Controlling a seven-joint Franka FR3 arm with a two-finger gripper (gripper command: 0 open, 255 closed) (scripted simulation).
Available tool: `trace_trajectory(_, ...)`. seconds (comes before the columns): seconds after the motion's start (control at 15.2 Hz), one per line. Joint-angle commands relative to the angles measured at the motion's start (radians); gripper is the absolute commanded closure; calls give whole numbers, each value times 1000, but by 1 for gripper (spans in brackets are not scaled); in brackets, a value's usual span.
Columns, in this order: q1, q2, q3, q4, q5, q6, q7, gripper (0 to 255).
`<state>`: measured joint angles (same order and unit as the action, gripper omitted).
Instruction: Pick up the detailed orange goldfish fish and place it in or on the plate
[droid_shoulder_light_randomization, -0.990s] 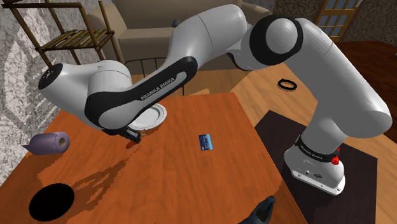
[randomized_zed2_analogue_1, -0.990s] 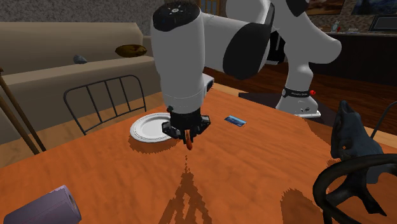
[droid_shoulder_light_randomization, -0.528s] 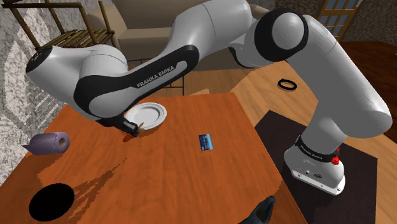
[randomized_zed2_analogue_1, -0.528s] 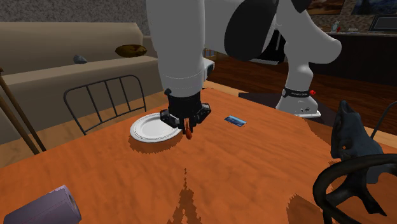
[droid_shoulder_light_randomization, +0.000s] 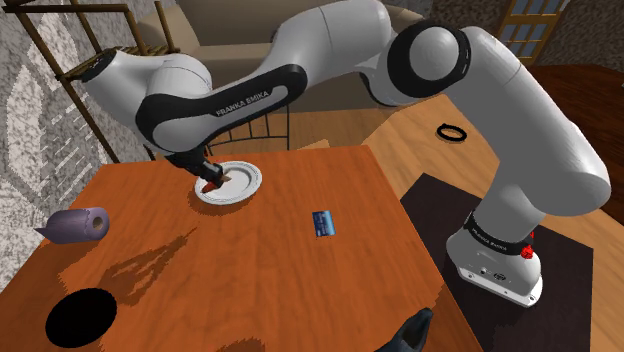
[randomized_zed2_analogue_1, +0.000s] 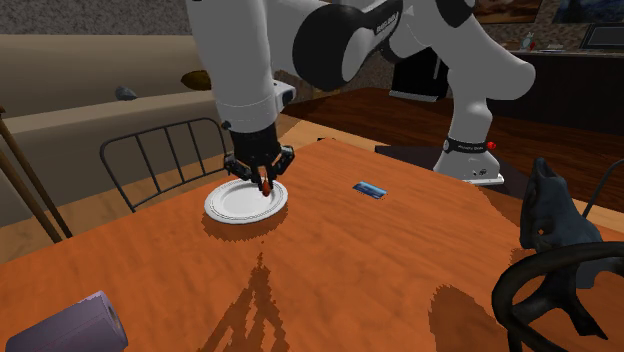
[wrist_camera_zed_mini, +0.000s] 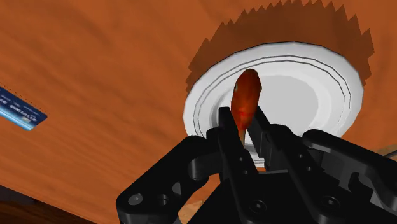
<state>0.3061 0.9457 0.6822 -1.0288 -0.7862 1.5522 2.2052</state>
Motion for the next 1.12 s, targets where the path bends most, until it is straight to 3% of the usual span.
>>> trace_trajectory(0.0, -16, 16, -11, 34, -7, -1, -42, 255)
trace_trajectory(0.33, -26, 98, -49, 203, -29, -27, -168, 255)
trace_trajectory(1.06, -46, 143, -60, 129, -47, 72, -124, 255)
